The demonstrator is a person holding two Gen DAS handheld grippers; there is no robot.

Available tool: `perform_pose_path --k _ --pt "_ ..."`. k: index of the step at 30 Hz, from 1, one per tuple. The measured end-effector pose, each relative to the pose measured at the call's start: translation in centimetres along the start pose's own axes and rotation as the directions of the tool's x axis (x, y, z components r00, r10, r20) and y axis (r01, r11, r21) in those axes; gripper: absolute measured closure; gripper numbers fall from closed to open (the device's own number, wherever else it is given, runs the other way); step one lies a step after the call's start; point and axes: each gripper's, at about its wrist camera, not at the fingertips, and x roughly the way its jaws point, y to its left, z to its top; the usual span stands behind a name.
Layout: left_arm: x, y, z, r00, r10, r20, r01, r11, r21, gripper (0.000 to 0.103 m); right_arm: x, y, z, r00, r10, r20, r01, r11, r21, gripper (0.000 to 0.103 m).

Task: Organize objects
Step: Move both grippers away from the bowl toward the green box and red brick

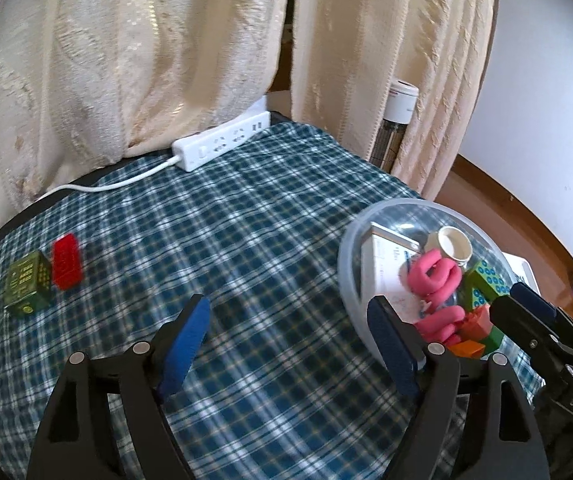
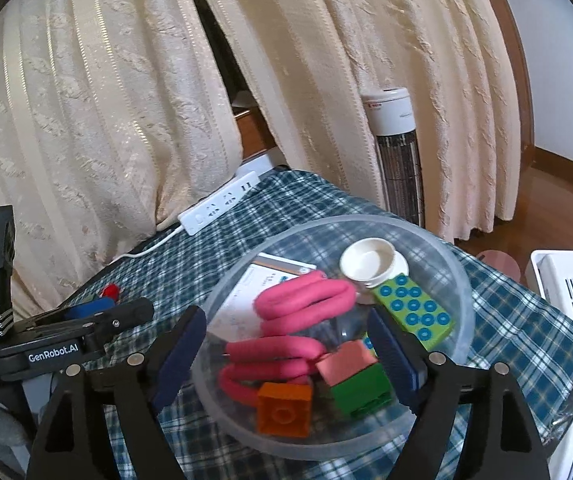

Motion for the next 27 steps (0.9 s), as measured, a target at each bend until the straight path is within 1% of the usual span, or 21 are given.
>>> perform_pose_path --k 5,11,18,27 --pt "-0.9 2.0 -0.5 1.000 0.026 0.007 -0.026 1.000 -0.018 0.021 0.1 1.7 -0.3 1.000 0.016 -0.010 -0.017 1.000 -0.022 0.017" --pt "-2.3 5.5 -0.9 0.997 0.072 0.021 -0.071 0.995 -0.063 0.021 0.3 3.9 -0.5 0.999 0.045 -0.026 -0.046 0.997 -0.055 0.017" --pt "-3.7 9.4 -1.8 0.992 0.126 0.027 -0.122 0.986 -0.110 0.021 0.8 6.6 -0.9 0.996 0.076 -0.052 -0.080 0.993 -0.091 0.017" --pt "-5.0 14.0 -3.1 0.984 0.177 0.023 -0.170 0.969 -0.177 0.021 2.3 10.1 -1.5 0.988 0.107 -0.108 -0.121 0.984 -0.130 0.017"
